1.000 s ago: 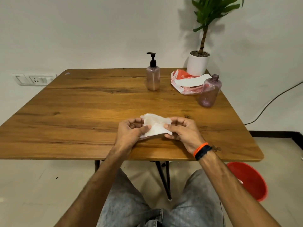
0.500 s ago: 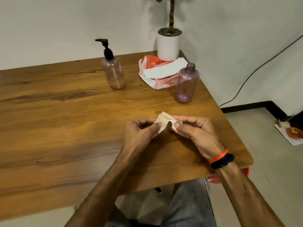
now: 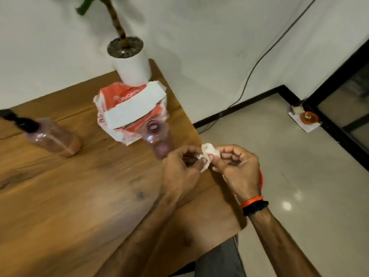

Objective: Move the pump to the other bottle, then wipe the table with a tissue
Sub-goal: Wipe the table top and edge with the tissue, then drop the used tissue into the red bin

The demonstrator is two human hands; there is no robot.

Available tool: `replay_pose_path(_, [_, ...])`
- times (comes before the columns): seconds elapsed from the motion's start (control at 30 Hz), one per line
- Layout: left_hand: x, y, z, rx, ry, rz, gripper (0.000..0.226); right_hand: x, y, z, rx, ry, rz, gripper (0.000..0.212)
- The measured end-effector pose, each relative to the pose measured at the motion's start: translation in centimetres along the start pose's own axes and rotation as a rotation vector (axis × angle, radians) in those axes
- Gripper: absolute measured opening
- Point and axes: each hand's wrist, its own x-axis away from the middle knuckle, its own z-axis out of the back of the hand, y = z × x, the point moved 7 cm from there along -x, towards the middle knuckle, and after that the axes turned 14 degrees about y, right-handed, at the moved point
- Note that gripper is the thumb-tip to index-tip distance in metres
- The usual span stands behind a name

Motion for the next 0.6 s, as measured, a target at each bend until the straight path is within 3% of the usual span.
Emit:
replay_pose_path(0.13, [-0.6, 1.7, -6.7, -0.062, -0.027, 0.031, 0.018, -4.1, 1.2, 4.6, 0.045, 0.087, -0.044, 0.021])
replay_pose_path(0.33, [-1.9, 0.2, -18.7, -0.274, -0.191, 0.069, 0.023, -10.7, 7.9, 10.5, 0.05, 0.18, -0.285, 0.03])
replay_pose_path(0.5, [-2.3, -5.8, -28.1, -0.409, -0.383, 0.256, 0.012, -14.6, 15.9, 13.3, 0.108, 0.18, -0.481, 0.034])
replay_pose_path(0.6, [-2.4, -10.1, -30.8, -0.447, -0.419, 0.406, 0.012, -15.6, 20.6, 13.7, 0.207, 0.116, -0.568, 0.04])
